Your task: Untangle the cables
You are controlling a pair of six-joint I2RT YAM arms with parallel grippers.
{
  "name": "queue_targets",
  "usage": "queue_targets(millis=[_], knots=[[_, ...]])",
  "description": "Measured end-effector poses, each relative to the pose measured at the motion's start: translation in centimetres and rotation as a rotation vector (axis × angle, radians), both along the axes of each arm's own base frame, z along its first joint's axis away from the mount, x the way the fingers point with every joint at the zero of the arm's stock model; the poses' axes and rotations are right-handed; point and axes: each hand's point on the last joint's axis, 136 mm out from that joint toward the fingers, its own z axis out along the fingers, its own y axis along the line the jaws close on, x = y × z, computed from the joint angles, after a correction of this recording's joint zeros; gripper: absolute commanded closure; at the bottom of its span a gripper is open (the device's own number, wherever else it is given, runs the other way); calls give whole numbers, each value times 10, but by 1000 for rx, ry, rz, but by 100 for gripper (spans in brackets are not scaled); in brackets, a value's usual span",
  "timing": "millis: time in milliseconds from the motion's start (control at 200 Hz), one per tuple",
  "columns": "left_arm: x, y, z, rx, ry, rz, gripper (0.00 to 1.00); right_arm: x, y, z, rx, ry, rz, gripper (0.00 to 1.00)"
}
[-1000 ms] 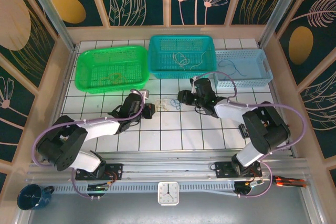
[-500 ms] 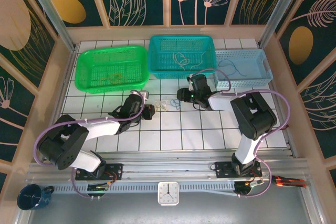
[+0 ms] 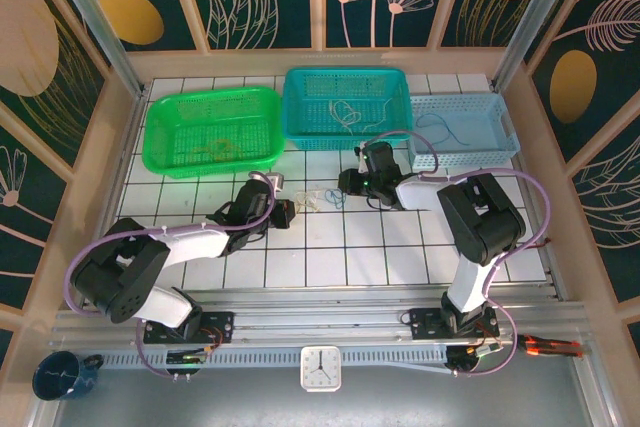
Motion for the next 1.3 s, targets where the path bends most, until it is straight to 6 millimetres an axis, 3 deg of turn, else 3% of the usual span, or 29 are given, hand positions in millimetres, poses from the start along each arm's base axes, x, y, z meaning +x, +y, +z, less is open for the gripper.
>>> queue_targets(millis=[85, 335, 420, 565, 671, 811, 1066, 1181, 1301], knots=[[0, 0, 0, 0, 0, 0, 100, 0, 1, 0, 9, 3, 0, 100], [-1, 0, -4, 7, 10, 0, 100, 2, -5, 11, 15, -15, -11, 100], [-1, 1, -6, 7, 14, 2, 100, 9, -15, 34, 31, -60, -42, 100], [-5, 5, -12, 13, 32, 12, 100, 25, -40, 94, 73, -199, -124, 100], [-7, 6, -16, 16, 46, 17, 100, 32, -64, 138, 96, -301, -201, 100], [-10, 9, -21, 22, 58, 20, 100, 39, -105, 179, 111, -397, -319, 100], [-15, 13, -28, 31, 75, 28, 100, 45, -165, 225, 124, -504, -494, 100], [-17, 14, -30, 33, 82, 31, 100, 45, -177, 236, 134, -527, -528, 100], [-18, 15, -31, 34, 84, 30, 100, 45, -177, 237, 153, -522, -524, 100]])
